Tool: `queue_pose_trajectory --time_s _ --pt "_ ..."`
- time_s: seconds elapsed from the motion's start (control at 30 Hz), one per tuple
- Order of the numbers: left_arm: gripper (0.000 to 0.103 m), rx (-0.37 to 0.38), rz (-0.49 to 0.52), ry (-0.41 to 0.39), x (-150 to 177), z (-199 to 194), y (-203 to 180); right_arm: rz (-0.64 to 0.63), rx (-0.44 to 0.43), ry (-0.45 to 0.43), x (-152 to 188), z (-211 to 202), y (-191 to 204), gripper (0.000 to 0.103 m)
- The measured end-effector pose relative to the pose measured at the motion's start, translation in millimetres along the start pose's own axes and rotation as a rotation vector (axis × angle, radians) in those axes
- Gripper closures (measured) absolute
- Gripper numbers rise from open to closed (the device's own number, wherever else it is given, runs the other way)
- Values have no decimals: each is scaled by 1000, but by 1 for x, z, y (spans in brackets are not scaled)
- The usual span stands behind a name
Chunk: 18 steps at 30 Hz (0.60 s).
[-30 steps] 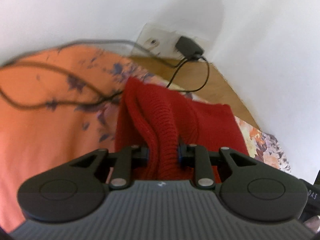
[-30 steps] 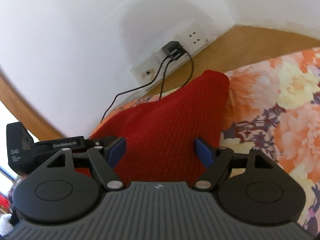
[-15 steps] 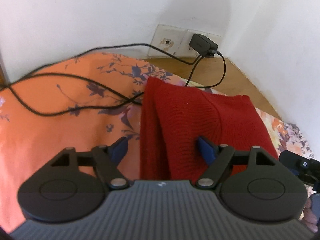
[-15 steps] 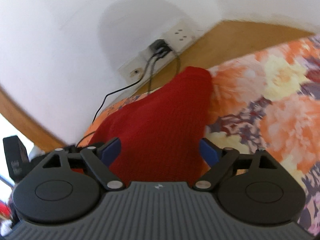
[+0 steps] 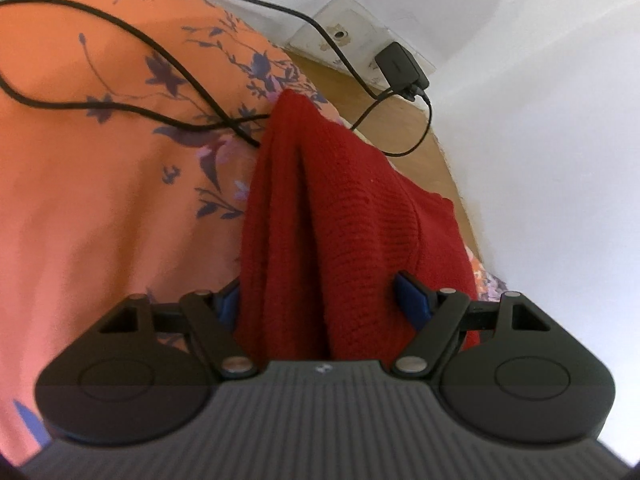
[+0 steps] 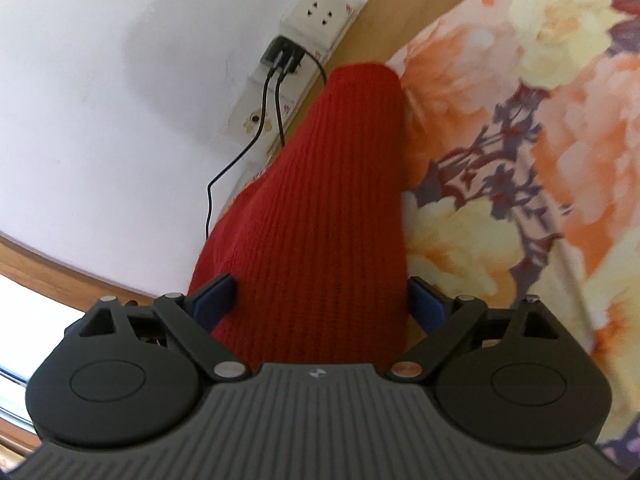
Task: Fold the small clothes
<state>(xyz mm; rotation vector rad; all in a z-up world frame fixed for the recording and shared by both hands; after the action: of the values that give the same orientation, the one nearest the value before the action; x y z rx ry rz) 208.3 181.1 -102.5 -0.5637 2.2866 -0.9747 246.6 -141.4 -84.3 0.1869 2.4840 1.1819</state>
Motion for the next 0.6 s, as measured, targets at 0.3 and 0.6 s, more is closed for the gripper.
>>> queue_pose_trajectory --time_s 0.3,0.6 --pt "54 83 -8 1 -1 -3 -4 7 6 -24 0 6 16 31" --pt "55 159 31 -4 20 -39 -37 -54 -7 -133 18 -55 55 34"
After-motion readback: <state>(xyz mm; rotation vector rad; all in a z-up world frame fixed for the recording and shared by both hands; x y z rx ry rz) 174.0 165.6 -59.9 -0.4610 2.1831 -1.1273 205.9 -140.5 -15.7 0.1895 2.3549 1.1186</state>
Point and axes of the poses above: each gripper's, at about its wrist camera, not at the fingertips, and z roughly the way its jaws point, y to its left, x to its underside, the point moved 5 cm from there along z, roughly the way its jaws point, and after that the axes turned 5 degrees about x, right-handed, at the moved point
